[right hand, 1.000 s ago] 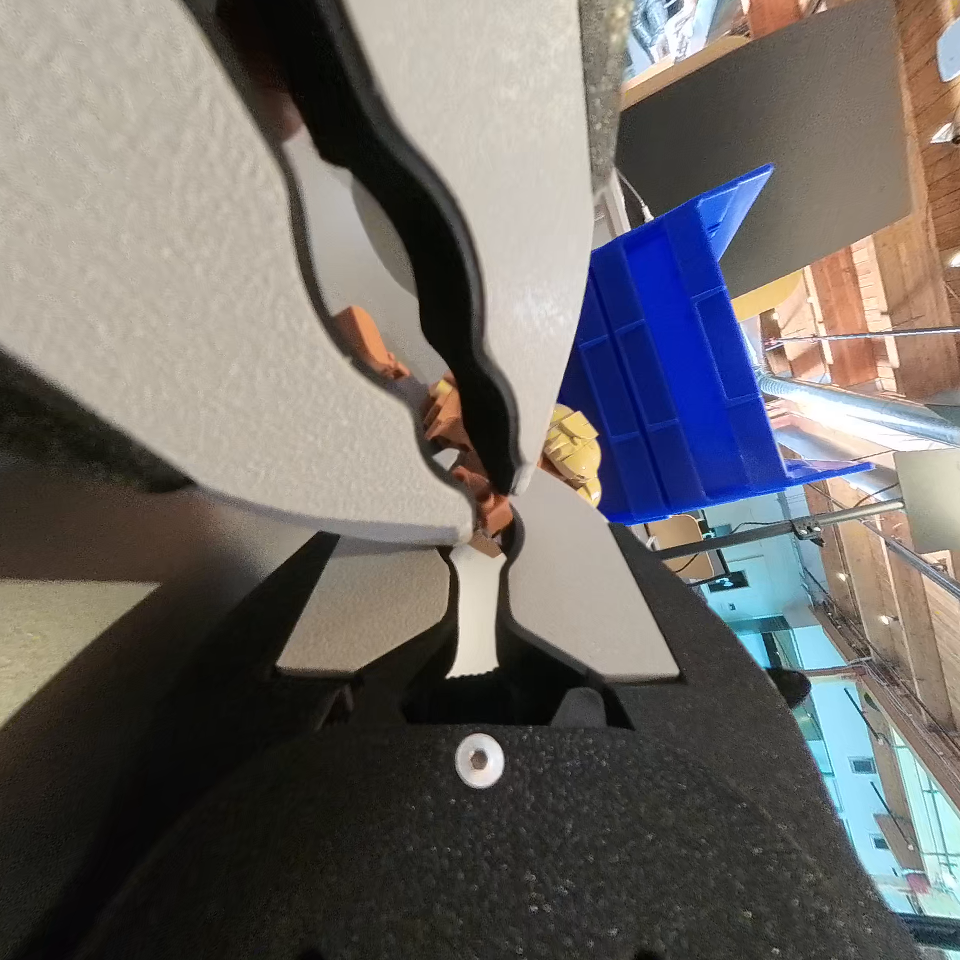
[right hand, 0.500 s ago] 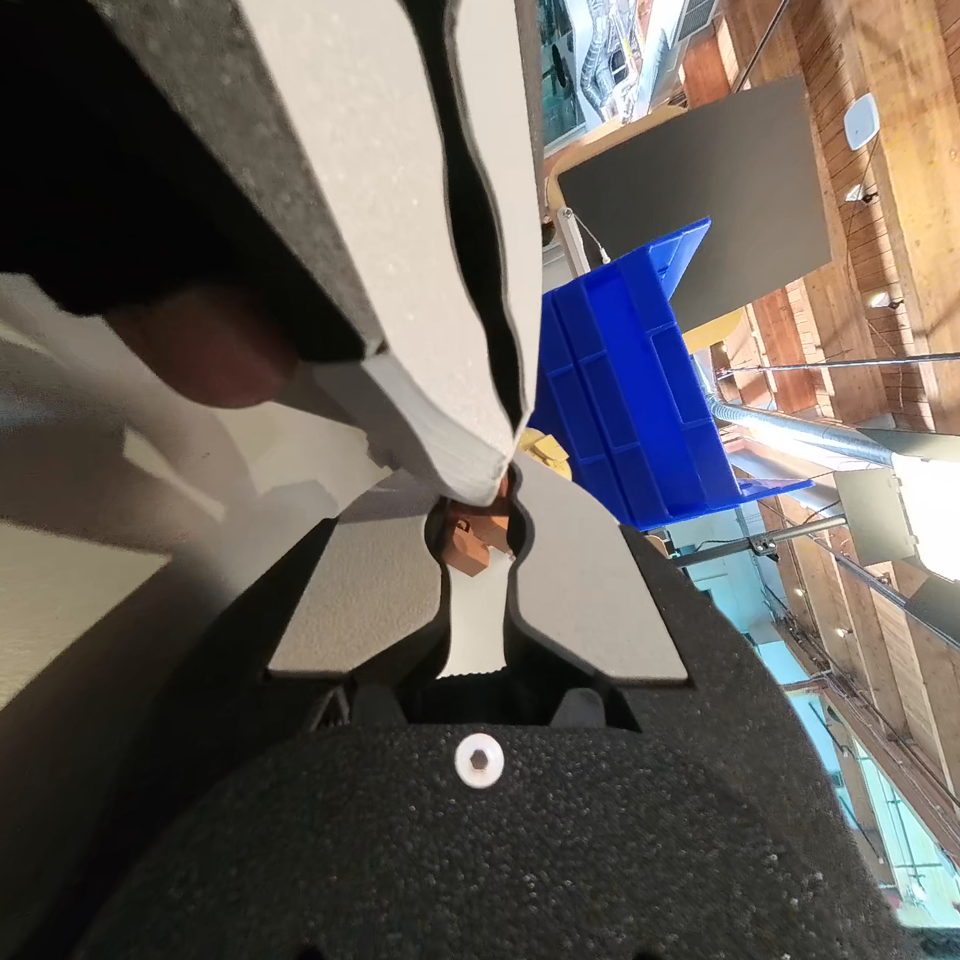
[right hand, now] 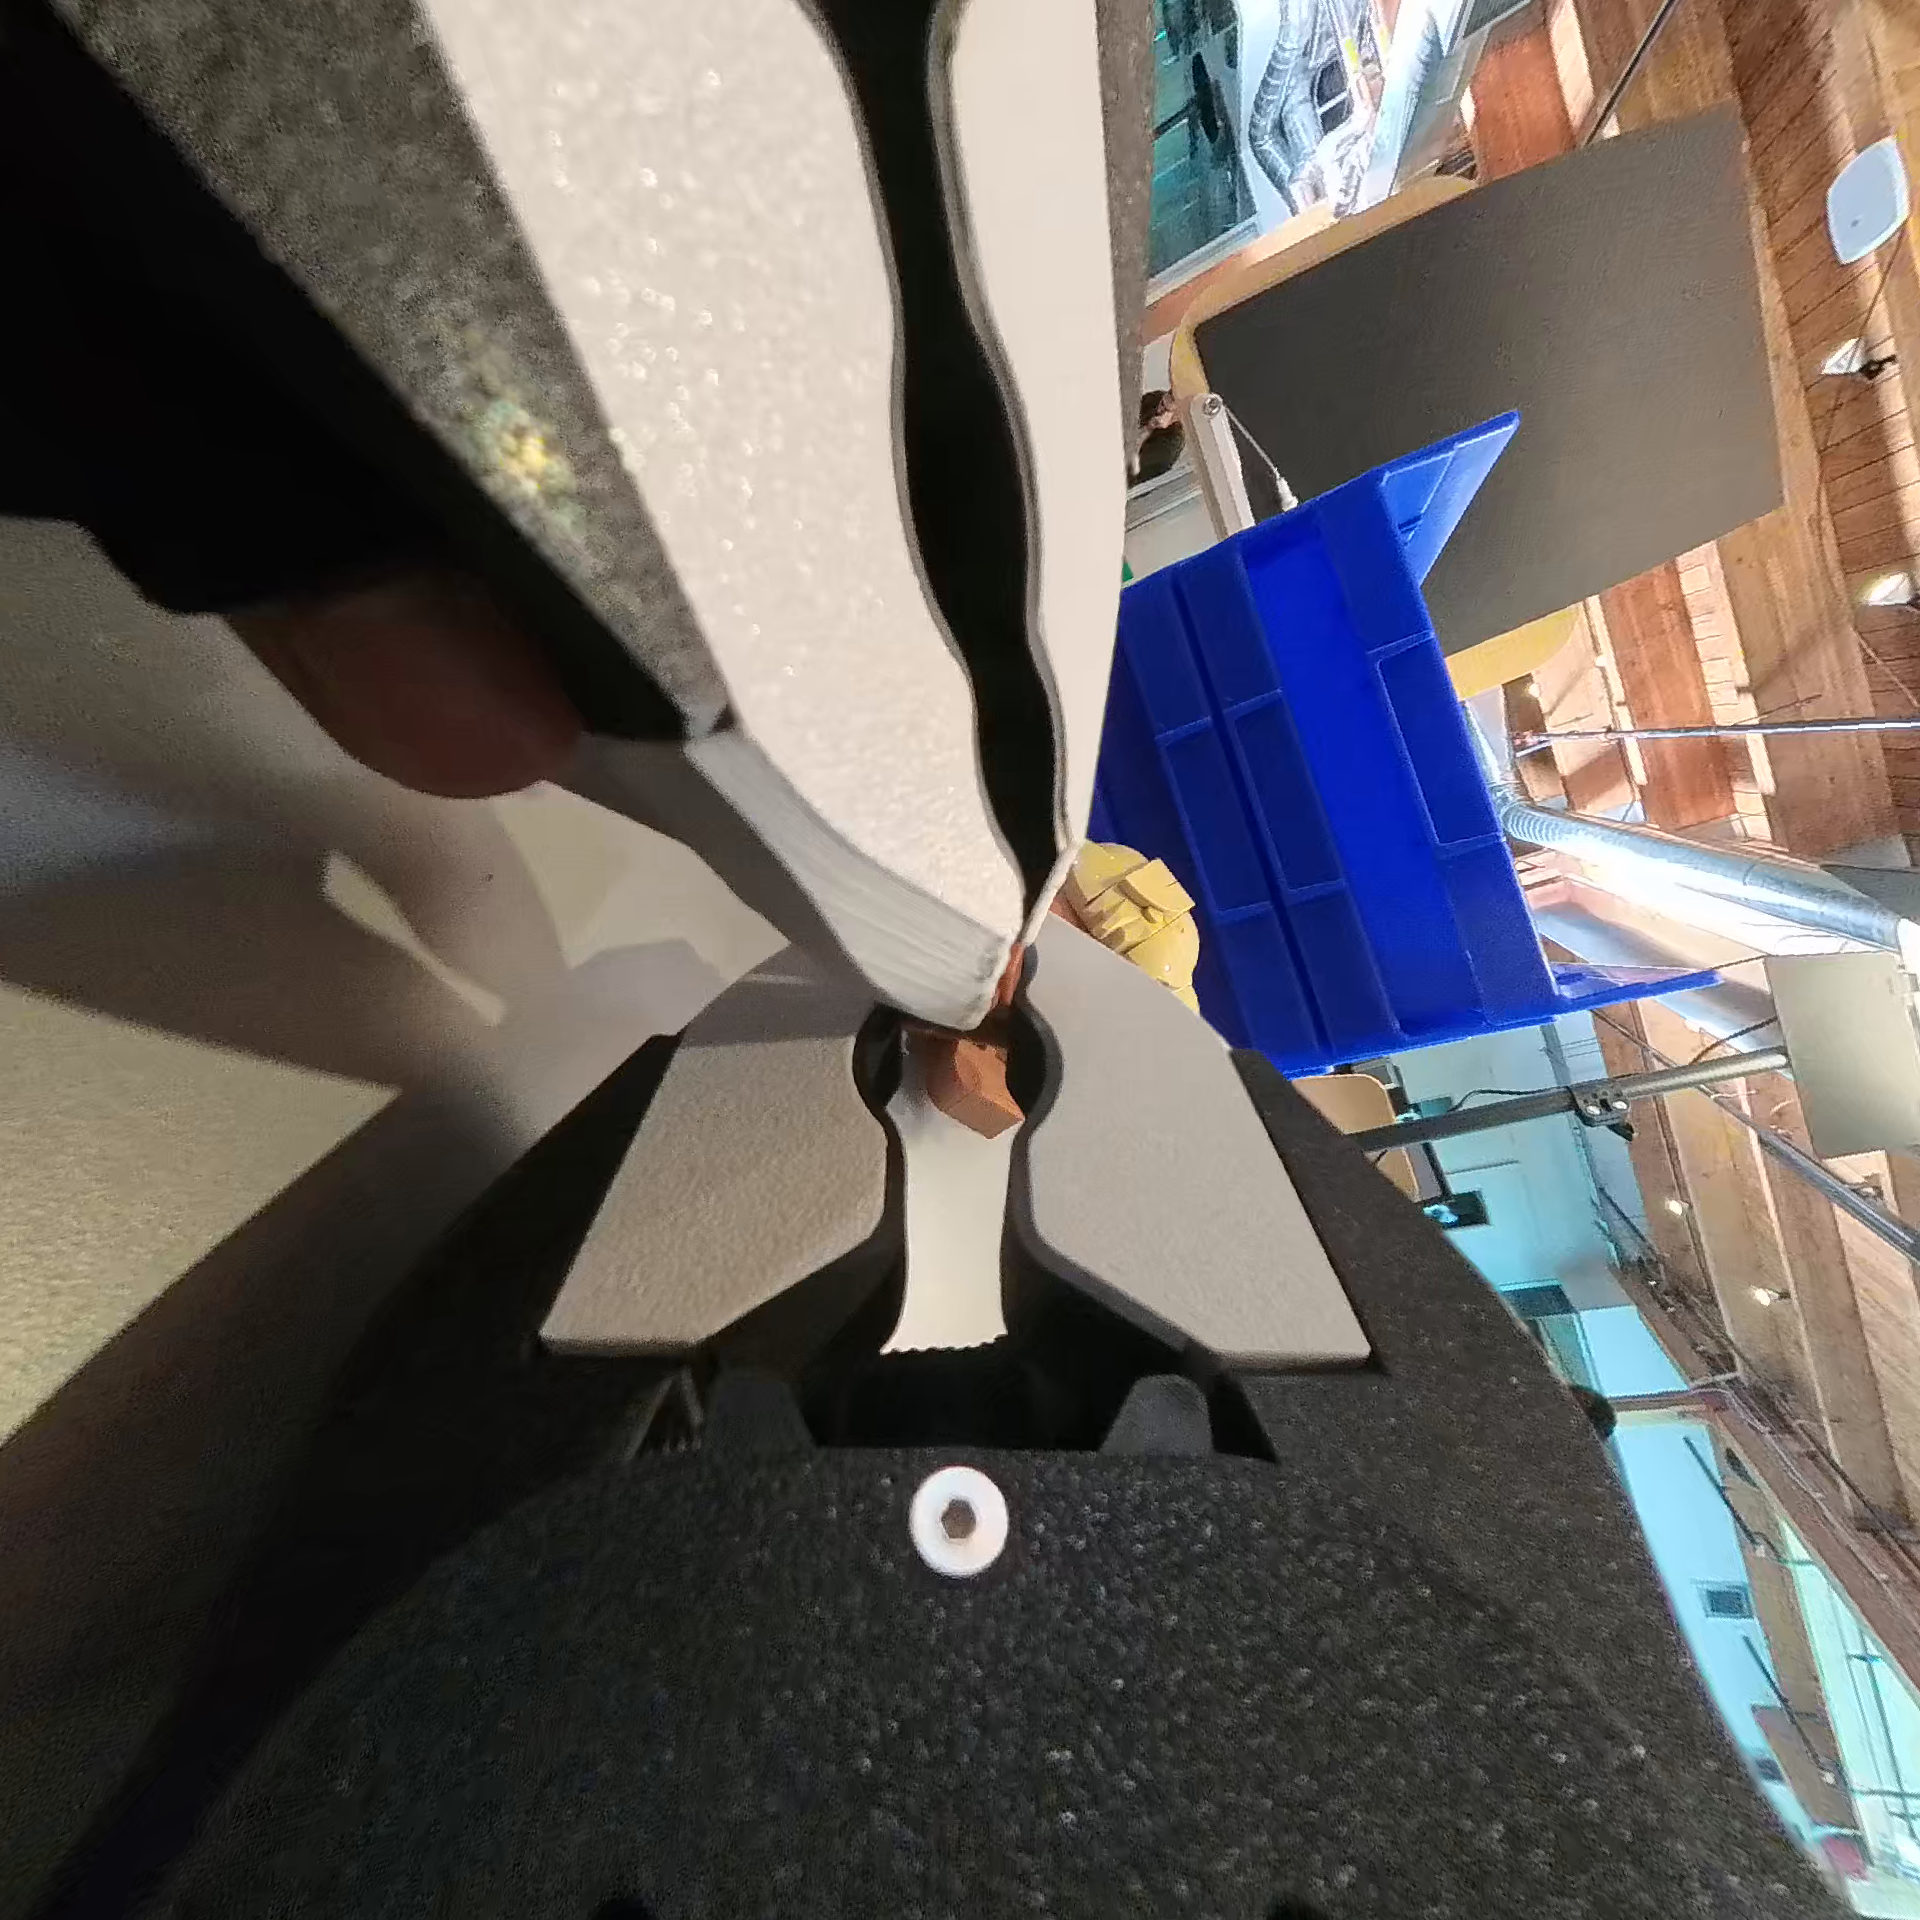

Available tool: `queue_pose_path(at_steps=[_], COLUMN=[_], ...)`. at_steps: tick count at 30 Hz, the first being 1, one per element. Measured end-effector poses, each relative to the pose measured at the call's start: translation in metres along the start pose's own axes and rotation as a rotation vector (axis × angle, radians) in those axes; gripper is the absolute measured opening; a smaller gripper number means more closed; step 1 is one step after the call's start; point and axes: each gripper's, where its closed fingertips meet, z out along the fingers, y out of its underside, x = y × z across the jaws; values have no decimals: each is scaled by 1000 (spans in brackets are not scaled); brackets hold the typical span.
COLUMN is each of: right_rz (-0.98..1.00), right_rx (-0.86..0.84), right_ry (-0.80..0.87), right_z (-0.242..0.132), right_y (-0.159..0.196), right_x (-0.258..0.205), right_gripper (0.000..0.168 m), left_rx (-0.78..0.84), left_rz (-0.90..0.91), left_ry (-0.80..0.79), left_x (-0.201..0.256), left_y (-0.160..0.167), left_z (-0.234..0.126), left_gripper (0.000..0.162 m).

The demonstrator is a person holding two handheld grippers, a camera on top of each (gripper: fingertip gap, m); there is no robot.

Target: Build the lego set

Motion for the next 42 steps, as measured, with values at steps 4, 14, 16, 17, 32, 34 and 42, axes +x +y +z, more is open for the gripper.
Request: queue_pose_path(at_steps=[4, 14, 16, 17, 32, 34, 42], right_rz=[18, 30, 26, 23, 6, -9, -83], right_rx=[-1, -14, -19, -22, -78, -90, -104], right_ry=[-21, -35, -33, -26, 131, 154, 227], right_z=[0, 1, 1, 2, 2, 1, 1], right_y=[0, 2, 2, 2, 8, 9, 5], right_x=[-2, -2, -2, -2, 21, 24, 29], right_gripper=[15, 15, 15, 15, 15, 15, 15], left_rx=[-6, -20, -25, -26, -36, -41, 15], left_rz=[40, 100, 111, 114, -263, -322, -686], left_ry=[-14, -41, -49, -55, -74, -54, 102], left_x=[1, 1, 1, 0, -9, -8, -8], left_y=[0, 1, 2, 2, -1, -1, -5], left_z=[0, 1, 1, 1, -2, -1, 2], left_gripper=[9, 9, 9, 9, 18, 17, 21])
